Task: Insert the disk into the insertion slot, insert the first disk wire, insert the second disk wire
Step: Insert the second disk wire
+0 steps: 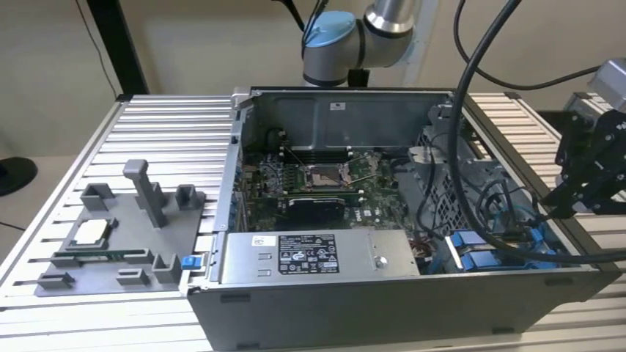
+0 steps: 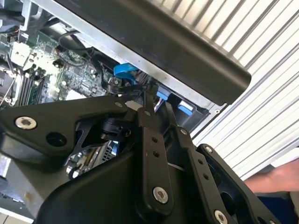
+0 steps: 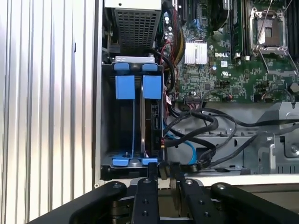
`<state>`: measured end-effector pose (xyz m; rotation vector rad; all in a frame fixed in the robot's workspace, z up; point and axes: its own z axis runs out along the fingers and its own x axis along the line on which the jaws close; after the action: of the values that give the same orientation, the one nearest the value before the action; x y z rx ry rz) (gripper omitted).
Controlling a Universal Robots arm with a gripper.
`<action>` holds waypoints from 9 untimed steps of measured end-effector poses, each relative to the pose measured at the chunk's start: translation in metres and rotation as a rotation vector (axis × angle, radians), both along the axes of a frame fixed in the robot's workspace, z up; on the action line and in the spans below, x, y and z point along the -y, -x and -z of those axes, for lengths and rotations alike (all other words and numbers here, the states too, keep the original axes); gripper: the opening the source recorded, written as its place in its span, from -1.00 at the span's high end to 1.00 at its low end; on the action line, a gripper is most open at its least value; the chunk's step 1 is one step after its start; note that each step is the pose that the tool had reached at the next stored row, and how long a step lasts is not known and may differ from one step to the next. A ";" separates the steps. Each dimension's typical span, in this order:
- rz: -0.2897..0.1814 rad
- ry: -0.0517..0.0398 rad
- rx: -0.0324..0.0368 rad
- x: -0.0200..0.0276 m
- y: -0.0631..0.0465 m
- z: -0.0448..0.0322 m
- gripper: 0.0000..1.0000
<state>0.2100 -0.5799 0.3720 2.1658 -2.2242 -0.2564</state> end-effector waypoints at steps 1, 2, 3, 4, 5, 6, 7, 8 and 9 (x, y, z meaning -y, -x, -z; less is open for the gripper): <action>-0.001 0.0000 -0.0009 0.0000 0.000 0.0000 1.00; -0.002 -0.0003 -0.0022 0.0001 -0.001 0.0002 1.00; -0.002 -0.0001 -0.0050 0.0001 -0.003 0.0002 1.00; -0.003 -0.0001 -0.0079 0.0001 -0.005 0.0002 1.00; -0.004 -0.0001 -0.0112 0.0001 -0.008 0.0004 1.00; -0.004 -0.0002 -0.0146 0.0001 -0.010 0.0007 1.00; -0.005 -0.0002 -0.0184 0.0000 -0.012 0.0010 1.00; -0.006 -0.0005 -0.0226 0.0001 -0.014 0.0016 1.00; -0.007 -0.0012 -0.0266 0.0001 -0.015 0.0023 1.00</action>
<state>0.2247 -0.5800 0.3697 2.1569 -2.2033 -0.2847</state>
